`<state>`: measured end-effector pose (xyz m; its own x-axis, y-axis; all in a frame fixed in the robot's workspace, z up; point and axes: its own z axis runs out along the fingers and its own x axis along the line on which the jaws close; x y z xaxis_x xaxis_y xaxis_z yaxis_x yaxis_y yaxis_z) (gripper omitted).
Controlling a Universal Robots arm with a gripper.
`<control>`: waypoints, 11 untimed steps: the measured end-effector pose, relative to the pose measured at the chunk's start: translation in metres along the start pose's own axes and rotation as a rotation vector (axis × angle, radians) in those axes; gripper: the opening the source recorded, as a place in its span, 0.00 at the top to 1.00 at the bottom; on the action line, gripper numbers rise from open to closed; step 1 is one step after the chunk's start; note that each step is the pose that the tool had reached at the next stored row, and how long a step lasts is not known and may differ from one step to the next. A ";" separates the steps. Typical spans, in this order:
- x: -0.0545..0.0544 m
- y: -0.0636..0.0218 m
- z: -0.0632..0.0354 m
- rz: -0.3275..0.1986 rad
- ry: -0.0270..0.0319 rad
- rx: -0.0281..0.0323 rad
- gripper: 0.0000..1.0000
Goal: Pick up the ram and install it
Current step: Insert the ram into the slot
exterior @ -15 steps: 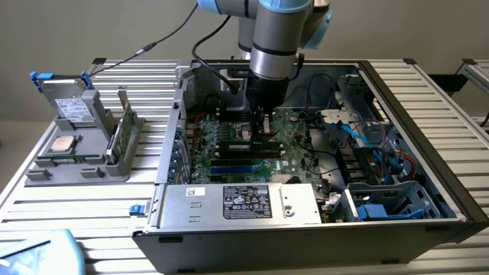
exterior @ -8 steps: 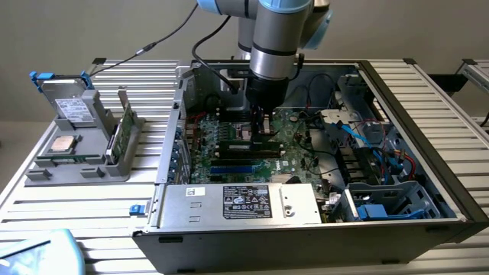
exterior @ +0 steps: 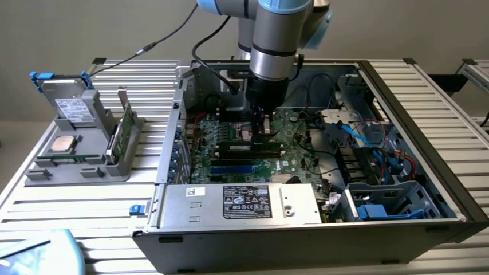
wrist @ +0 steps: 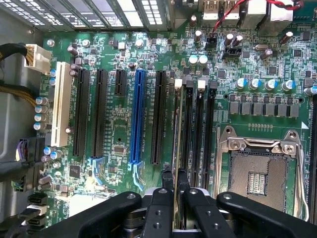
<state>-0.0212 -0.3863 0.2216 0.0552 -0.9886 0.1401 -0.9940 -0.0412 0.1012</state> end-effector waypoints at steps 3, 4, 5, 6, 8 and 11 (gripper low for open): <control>0.000 0.0001 0.0002 0.000 0.0032 -0.0001 0.86; 0.000 0.0001 0.0002 0.000 0.0044 -0.0002 0.86; 0.000 0.0001 0.0002 0.000 0.0054 -0.0003 0.86; 0.000 0.0001 0.0003 0.001 0.0065 -0.0003 0.86; 0.000 0.0000 0.0006 0.001 0.0080 -0.0004 0.86; 0.000 0.0000 0.0009 0.001 0.0094 -0.0005 0.86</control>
<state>-0.0213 -0.3863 0.2207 0.0552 -0.9872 0.1494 -0.9940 -0.0402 0.1016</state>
